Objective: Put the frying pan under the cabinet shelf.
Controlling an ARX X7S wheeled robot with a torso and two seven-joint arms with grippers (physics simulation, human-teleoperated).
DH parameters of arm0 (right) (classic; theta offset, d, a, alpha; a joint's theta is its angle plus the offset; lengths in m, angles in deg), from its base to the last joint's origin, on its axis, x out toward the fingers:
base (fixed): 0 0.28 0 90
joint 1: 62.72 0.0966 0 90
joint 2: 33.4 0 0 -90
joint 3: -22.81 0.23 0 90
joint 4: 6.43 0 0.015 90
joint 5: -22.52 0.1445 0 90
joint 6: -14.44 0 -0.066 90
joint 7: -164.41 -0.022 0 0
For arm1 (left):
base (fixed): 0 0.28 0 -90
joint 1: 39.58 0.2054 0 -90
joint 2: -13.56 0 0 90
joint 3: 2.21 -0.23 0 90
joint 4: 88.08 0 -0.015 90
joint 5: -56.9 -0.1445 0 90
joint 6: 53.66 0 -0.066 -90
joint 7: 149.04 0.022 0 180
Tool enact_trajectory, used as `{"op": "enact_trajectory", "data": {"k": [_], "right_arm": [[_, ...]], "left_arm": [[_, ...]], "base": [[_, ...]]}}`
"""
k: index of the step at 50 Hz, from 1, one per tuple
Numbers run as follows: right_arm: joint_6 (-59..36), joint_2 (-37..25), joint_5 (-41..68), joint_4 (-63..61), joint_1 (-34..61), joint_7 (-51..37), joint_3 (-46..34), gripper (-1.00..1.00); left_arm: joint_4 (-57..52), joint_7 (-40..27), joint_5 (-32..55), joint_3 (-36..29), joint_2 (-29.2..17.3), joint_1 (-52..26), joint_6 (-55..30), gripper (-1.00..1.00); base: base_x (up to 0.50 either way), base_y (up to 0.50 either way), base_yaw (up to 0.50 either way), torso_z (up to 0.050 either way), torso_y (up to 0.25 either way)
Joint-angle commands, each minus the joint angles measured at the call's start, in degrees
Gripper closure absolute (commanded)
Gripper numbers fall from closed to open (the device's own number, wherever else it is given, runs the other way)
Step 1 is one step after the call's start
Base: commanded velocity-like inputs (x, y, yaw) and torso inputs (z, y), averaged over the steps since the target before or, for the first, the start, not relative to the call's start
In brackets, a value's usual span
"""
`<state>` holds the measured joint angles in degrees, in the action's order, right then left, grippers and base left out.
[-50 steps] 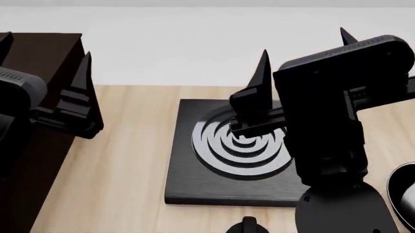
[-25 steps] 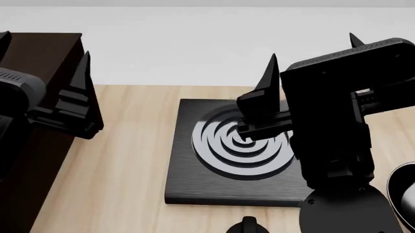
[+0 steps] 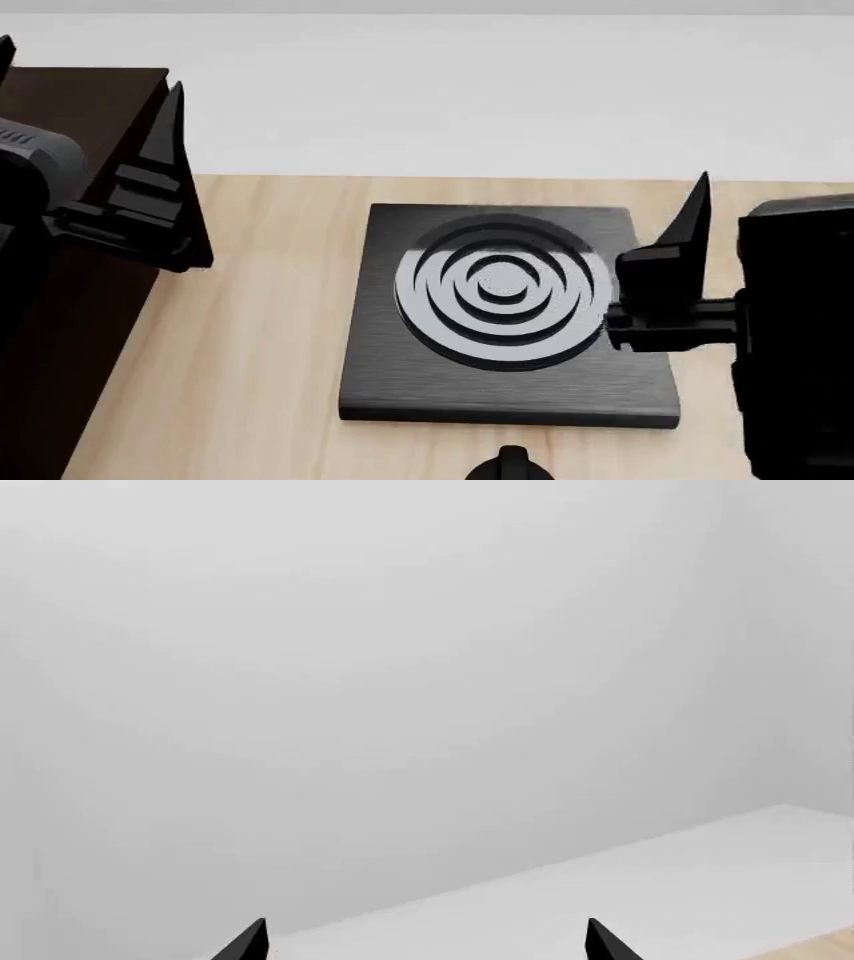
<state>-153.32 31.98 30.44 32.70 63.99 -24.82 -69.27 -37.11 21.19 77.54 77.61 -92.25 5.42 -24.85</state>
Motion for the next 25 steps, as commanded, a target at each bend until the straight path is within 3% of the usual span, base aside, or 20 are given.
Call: {"op": "enact_trajectory", "data": {"k": [1, 25], "right_arm": [[-1.52, -1.15, -0.21, -3.8, -6.01, 0.5, 6.76, -1.0], [3.23, -2.2, -0.8, 0.0, -11.63, 1.19, 11.39, -1.0]], "left_arm": [[-2.36, -0.71, 1.15, 0.04, 0.23, -2.16, -3.31, -1.0], [-2.08, -0.85, 1.49, -0.17, -0.57, -2.25, -2.26, -1.0]], "base": [[0.0, 0.0, 0.0, 0.0, 0.0], [0.0, 0.0, 0.0, 0.0, 0.0]]}}
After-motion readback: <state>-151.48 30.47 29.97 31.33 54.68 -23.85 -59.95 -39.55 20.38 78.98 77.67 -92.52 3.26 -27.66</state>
